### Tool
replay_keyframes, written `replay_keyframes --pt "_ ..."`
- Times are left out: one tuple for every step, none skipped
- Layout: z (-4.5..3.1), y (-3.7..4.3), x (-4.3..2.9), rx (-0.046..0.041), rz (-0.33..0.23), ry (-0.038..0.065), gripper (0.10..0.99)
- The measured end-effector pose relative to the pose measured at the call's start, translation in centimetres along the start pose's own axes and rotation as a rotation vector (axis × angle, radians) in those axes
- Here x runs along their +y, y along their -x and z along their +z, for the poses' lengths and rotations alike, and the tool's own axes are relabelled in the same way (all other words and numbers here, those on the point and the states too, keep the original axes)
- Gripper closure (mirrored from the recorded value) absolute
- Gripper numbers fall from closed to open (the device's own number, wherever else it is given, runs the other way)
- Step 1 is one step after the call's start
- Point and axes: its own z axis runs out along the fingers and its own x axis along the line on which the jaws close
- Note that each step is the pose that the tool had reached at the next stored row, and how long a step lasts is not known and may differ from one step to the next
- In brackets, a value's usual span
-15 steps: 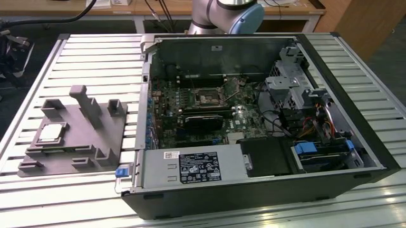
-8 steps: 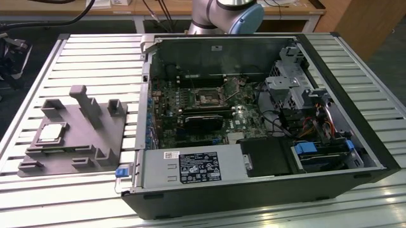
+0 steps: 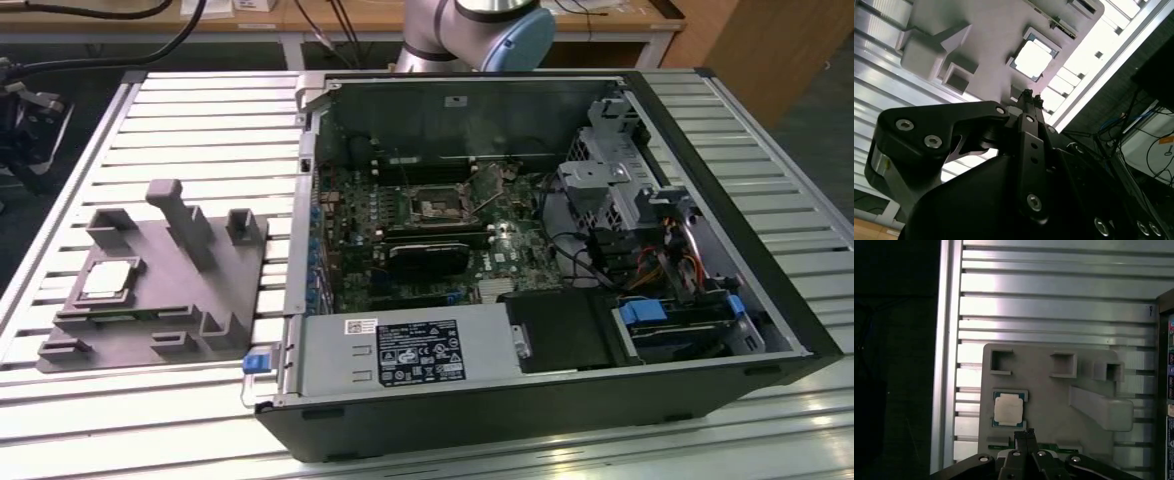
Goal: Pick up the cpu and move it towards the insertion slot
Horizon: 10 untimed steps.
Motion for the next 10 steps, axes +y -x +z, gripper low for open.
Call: replay_keyframes --pt "0.11 0.0 0.0 0.0 0.0 0.0 0.98" --pt "0.21 0.0 -0.01 0.0001 0.0 0.0 0.98" --pt "0.31 0.0 -0.01 0.0 0.0 0.0 0.98" --pt "0.39 0.0 -0.02 0.0001 0.0 0.0 0.98" --pt "0.46 0.01 -0.02 0.0001 0.0 0.0 0.973" --pt "0.53 0.01 -0.02 0.0001 0.0 0.0 0.918" --pt "0.6 0.0 -0.02 0.0001 0.0 0.0 0.918" --pt "0.67 0.0 -0.03 0.0001 0.0 0.0 0.855" --pt "0.74 0.0 -0.03 0.0001 0.0 0.0 0.792" --pt "0.82 0.0 -0.04 0.0 0.0 0.0 0.792"
